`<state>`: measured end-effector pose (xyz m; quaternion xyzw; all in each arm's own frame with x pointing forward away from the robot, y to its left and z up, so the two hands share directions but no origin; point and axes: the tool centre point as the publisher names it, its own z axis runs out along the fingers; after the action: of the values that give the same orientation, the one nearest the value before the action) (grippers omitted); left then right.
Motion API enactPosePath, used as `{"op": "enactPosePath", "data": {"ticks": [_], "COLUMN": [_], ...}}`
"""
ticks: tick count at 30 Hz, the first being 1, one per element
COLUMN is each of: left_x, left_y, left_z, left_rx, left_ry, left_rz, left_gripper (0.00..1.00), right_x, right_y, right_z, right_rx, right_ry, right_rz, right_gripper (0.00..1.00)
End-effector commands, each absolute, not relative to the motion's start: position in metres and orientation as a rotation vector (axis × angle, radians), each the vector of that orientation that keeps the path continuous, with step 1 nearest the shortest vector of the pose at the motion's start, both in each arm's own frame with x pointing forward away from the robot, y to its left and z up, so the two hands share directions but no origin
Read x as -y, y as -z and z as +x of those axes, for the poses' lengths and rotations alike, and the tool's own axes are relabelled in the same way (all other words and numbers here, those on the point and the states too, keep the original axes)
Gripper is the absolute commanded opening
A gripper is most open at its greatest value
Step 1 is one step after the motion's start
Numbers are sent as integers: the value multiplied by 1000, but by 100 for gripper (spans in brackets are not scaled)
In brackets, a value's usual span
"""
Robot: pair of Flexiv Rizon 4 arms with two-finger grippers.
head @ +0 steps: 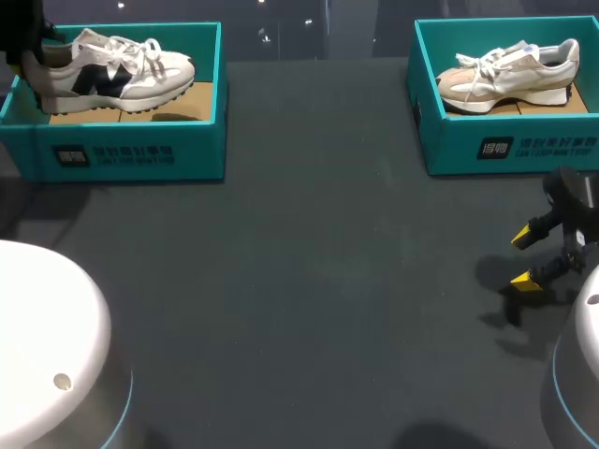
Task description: Take the shoe out of the shoebox, open the shoe tongue, remove and reinsert the insole, then place the shoe into the shoebox
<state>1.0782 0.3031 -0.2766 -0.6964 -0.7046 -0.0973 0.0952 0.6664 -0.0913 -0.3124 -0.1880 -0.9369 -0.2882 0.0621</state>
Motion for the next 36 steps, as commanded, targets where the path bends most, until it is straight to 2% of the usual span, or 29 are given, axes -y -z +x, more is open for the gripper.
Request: {"op": "enactPosePath", "data": {"ticks": [1,14,36], "left_x": [-299,-289,-285], "left_y": [291,319,359], "left_z": [1076,1057,1058], "left_rx": [2074,1962,1968], "left_ry": [312,401,358], "left_rz": [-2069,-2143,-2107], "left_gripper": [0,0,0], "right_x": [91,91,91], "right_y": [312,312,312], "right_z": [665,665,665], "right_rx": [2836,2836,2836], "right_ry": [868,868,868], "right_rz": [-570,-570,-570], "right_gripper": [100,100,100]}}
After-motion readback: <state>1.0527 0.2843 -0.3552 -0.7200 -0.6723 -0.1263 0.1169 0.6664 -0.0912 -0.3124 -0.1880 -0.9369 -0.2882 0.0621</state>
